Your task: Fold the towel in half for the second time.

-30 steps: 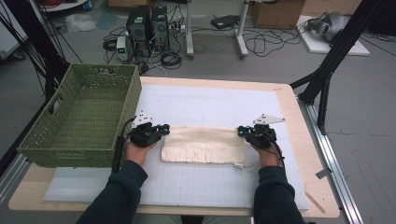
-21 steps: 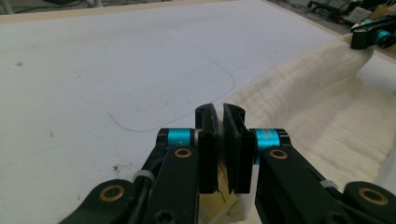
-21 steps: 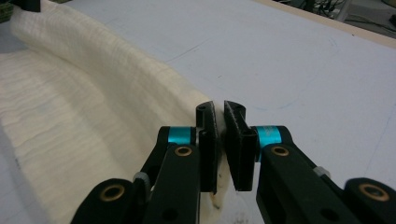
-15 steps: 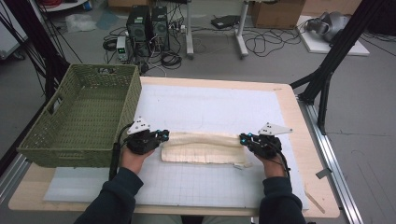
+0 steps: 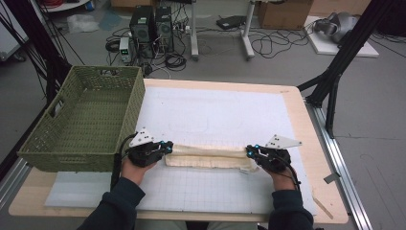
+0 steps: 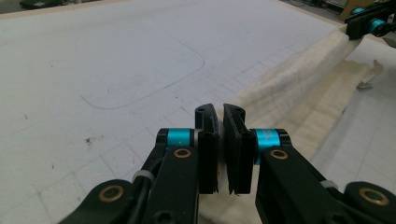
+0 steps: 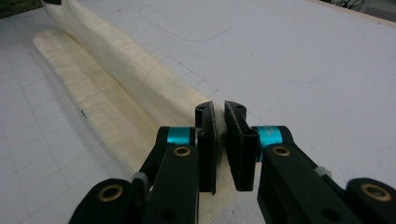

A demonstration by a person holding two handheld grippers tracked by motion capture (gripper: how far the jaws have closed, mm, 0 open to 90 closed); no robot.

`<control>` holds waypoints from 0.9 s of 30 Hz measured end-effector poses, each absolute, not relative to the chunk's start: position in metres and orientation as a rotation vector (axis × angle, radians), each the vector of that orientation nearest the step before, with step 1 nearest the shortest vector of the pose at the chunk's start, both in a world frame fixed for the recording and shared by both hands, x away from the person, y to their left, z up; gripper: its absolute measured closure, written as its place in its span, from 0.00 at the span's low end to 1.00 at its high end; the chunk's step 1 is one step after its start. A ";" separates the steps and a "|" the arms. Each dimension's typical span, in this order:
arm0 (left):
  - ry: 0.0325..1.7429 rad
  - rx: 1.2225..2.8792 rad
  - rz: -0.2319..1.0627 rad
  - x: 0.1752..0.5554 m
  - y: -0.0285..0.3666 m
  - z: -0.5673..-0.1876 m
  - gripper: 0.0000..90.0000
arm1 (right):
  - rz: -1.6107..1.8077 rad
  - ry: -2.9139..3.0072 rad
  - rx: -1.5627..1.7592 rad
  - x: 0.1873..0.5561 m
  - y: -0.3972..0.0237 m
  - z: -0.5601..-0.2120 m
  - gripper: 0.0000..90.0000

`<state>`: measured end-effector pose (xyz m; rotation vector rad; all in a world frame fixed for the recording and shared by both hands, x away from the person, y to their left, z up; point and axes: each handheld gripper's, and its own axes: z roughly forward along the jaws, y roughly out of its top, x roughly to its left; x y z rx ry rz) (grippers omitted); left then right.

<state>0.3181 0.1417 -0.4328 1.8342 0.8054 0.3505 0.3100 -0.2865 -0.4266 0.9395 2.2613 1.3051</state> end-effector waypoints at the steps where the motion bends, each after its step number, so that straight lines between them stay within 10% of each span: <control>1: 0.803 1.835 0.352 0.317 0.142 -0.433 0.93 | 1.305 2.263 0.936 0.309 -0.287 -0.427 0.93; 6: 0.828 1.848 0.319 0.312 0.143 -0.434 0.89 | 1.268 2.296 0.918 0.305 -0.285 -0.429 0.93; 12: 0.859 1.724 0.314 0.308 0.147 -0.421 0.58 | 1.273 2.297 0.914 0.301 -0.286 -0.429 0.93; 20: 0.852 1.779 0.270 0.313 0.135 -0.428 0.65 | 1.247 2.321 0.914 0.297 -0.286 -0.431 0.90; 27: 0.865 1.905 0.287 0.315 0.122 -0.438 0.70 | 1.356 2.146 1.022 0.290 -0.300 -0.404 0.54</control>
